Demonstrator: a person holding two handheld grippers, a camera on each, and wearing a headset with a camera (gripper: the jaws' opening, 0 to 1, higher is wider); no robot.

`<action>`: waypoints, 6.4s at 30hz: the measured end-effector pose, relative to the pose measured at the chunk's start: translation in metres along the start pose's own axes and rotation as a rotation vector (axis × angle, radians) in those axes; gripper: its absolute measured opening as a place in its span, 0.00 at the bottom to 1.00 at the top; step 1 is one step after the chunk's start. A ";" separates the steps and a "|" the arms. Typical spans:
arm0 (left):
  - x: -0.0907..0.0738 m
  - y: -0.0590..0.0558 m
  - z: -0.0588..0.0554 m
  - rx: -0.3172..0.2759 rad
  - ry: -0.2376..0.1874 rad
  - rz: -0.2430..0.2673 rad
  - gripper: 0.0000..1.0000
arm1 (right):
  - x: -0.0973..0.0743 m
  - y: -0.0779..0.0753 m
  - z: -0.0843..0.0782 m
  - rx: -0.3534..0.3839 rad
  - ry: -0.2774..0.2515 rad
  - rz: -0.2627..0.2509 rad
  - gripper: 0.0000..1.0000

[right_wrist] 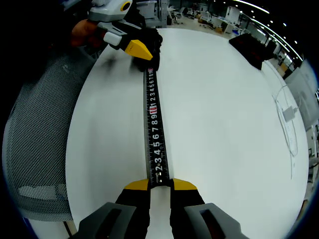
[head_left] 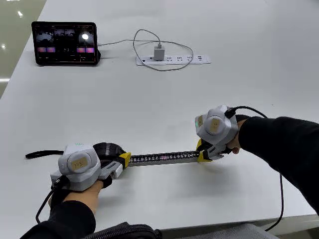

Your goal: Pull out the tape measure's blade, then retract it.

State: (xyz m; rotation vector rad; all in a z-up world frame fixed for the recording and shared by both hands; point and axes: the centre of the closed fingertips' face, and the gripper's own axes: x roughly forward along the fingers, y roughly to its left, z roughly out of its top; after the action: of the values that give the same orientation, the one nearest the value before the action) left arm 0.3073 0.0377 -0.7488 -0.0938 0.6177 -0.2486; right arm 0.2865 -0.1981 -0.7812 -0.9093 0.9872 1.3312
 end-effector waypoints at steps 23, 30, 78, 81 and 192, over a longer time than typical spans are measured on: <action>0.000 -0.001 0.000 0.001 0.011 0.002 0.62 | 0.003 -0.001 0.007 0.006 0.001 -0.004 0.11; 0.000 -0.001 0.000 0.000 0.004 -0.005 0.62 | 0.004 0.001 0.010 0.008 0.013 -0.009 0.11; 0.000 -0.001 -0.001 -0.015 0.004 -0.008 0.62 | 0.011 0.001 0.027 0.011 -0.014 0.004 0.11; 0.000 -0.001 0.000 -0.017 0.001 -0.006 0.62 | 0.011 0.002 0.029 0.011 -0.013 0.008 0.11; 0.005 -0.001 -0.003 -0.050 0.022 -0.036 0.63 | 0.029 0.004 0.081 0.007 -0.004 0.006 0.11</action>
State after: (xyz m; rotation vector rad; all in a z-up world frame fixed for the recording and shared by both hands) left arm 0.3094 0.0352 -0.7544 -0.1508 0.6451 -0.2690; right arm 0.2862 -0.1119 -0.7815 -0.8981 0.9915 1.3337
